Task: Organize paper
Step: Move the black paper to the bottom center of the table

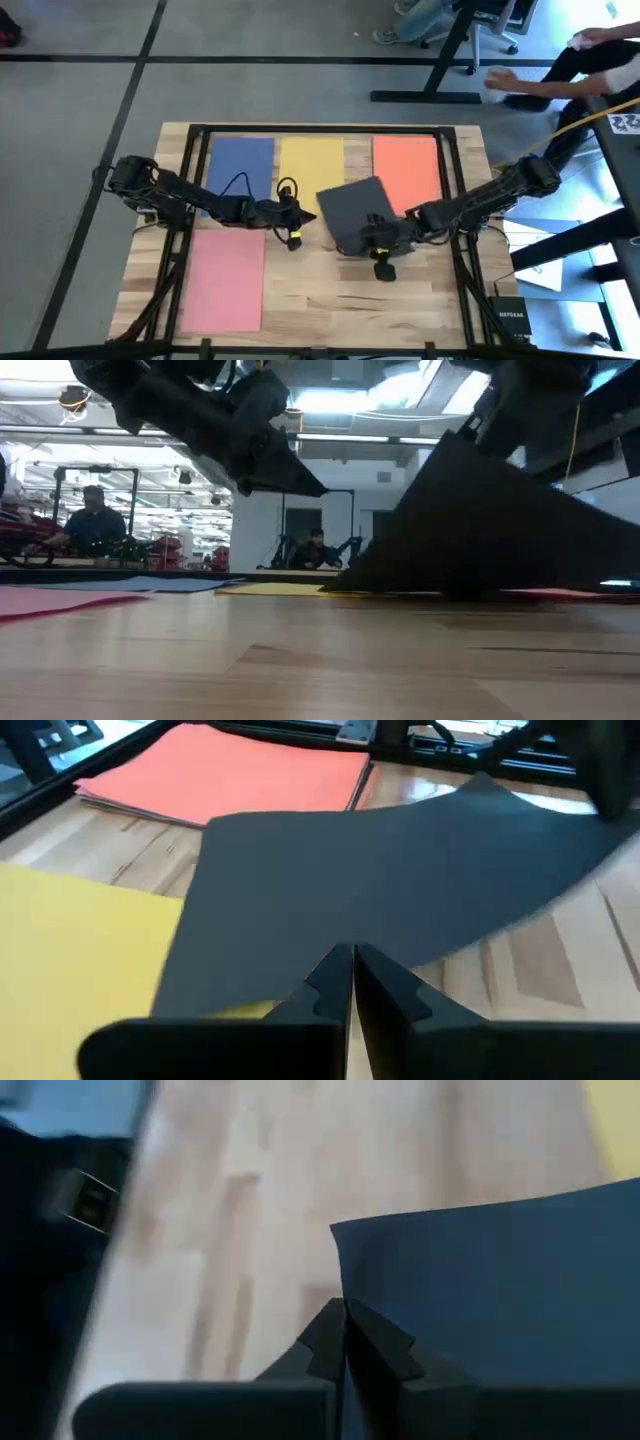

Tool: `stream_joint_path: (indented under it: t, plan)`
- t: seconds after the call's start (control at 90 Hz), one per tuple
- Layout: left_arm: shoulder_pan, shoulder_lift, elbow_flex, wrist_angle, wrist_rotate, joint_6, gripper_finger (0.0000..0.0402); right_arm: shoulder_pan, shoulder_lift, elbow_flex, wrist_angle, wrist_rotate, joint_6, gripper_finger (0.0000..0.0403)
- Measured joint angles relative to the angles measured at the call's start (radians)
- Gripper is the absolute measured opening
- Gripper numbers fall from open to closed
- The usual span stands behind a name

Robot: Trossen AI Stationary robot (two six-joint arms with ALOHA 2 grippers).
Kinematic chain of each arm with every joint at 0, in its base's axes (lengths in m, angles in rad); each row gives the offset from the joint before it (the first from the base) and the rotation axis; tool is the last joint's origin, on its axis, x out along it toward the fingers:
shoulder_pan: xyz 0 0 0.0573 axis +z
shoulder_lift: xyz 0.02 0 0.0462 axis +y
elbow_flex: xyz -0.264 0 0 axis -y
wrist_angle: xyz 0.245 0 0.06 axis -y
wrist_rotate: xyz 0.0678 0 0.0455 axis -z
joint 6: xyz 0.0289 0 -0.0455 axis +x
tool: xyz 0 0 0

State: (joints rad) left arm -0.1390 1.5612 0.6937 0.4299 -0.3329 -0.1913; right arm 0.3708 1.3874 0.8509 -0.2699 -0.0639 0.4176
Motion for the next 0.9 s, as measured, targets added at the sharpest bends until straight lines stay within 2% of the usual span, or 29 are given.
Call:
stream_joint_path:
  t: [0.211, 0.5, 0.633, 0.9]
  plan:
    - [0.0, 0.0, 0.0, -0.001, 0.008, -0.004, 0.0, 0.002, 0.11, 0.0, 0.156, -0.146, 0.073, 0.0]
    - [0.0, 0.0, 0.0, -0.002, 0.013, -0.01, 0.0, -0.04, 0.255, 0.0, 0.456, -0.254, 0.177, 0.0]
    - [0.0, 0.0, 0.0, -0.003, 0.013, -0.01, 0.0, -0.059, 0.285, 0.0, 0.54, -0.255, 0.236, 0.0]
    - [-0.031, 0.0, 0.0, 0.009, 0.013, 0.034, 0.0, -0.05, 0.323, 0.022, 0.576, -0.111, 0.294, 0.0]
